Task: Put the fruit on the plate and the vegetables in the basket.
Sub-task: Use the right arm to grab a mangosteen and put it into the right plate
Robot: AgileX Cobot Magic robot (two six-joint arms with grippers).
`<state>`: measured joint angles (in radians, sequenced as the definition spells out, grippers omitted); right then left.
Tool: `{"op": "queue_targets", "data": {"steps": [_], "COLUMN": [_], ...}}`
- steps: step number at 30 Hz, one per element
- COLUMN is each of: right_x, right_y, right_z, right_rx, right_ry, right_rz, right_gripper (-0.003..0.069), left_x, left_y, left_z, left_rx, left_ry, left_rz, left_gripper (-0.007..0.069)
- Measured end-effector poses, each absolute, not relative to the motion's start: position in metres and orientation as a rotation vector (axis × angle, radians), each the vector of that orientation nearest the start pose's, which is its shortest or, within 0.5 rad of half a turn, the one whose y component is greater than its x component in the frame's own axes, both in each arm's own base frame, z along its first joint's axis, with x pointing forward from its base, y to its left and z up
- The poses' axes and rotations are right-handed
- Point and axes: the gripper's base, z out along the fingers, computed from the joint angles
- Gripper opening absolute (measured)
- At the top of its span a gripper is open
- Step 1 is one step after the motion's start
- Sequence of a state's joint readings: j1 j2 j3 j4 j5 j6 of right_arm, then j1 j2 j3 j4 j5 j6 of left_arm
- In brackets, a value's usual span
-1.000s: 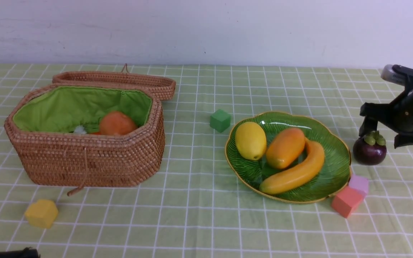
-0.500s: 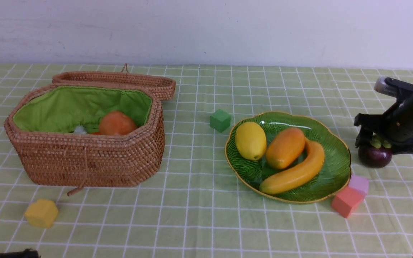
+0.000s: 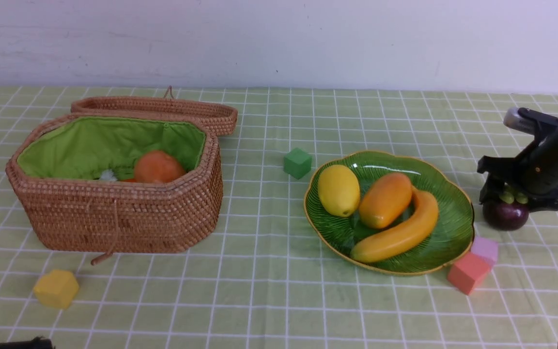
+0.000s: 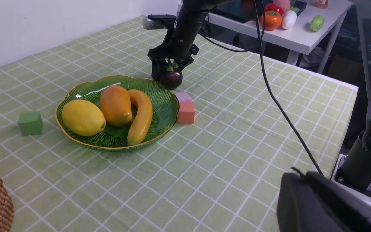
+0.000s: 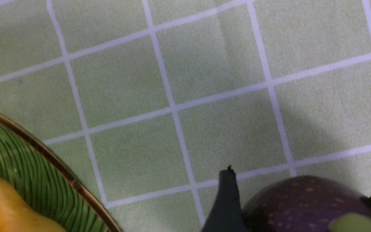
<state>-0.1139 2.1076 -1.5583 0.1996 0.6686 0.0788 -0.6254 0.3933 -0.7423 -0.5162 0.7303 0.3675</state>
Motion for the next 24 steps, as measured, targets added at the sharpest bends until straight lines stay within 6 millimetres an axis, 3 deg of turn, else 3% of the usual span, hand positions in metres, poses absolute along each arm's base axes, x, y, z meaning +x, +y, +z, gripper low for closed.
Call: {"op": "queue_targets", "data": {"steps": [6, 9, 10, 11, 12, 13, 15, 17, 24], "right_x": [0.445, 0.437, 0.436, 0.426, 0.426, 0.415, 0.408, 0.395, 0.390], "right_y": [-0.040, -0.040, -0.040, -0.037, -0.037, -0.029, -0.021, 0.005, 0.063], "right_z": [0.184, 0.216, 0.216, 0.244, 0.244, 0.266, 0.278, 0.292, 0.284], "right_rx": [0.412, 0.376, 0.377, 0.358, 0.359, 0.313, 0.268, 0.158, -0.066], "right_ry": [2.668, 2.624, 2.628, 2.603, 2.608, 2.598, 2.606, 2.651, 2.717], "right_rz": [0.191, 0.167, 0.168, 0.178, 0.180, 0.203, 0.223, 0.285, 0.328], "right_gripper": [0.0528, 0.0528, 0.0528, 0.0528, 0.0528, 0.0528, 0.0528, 0.0528, 0.0528], "left_x": [0.028, 0.028, 0.028, 0.028, 0.028, 0.027, 0.027, 0.027, 0.026], "left_y": [-0.057, -0.057, -0.057, -0.057, -0.057, -0.057, -0.057, -0.057, -0.057], "left_z": [0.373, 0.373, 0.373, 0.373, 0.373, 0.374, 0.374, 0.374, 0.371], "left_rx": [0.772, 0.772, 0.772, 0.772, 0.772, 0.772, 0.772, 0.771, 0.791], "left_ry": [1.682, 1.682, 1.682, 1.682, 1.682, 1.682, 1.682, 1.682, 1.702], "left_rz": [-0.767, -0.767, -0.767, -0.767, -0.767, -0.768, -0.769, -0.770, -0.772], "left_gripper": [-0.0006, -0.0006, -0.0006, -0.0006, -0.0006, -0.0006, -0.0006, -0.0006, -0.0006]}}
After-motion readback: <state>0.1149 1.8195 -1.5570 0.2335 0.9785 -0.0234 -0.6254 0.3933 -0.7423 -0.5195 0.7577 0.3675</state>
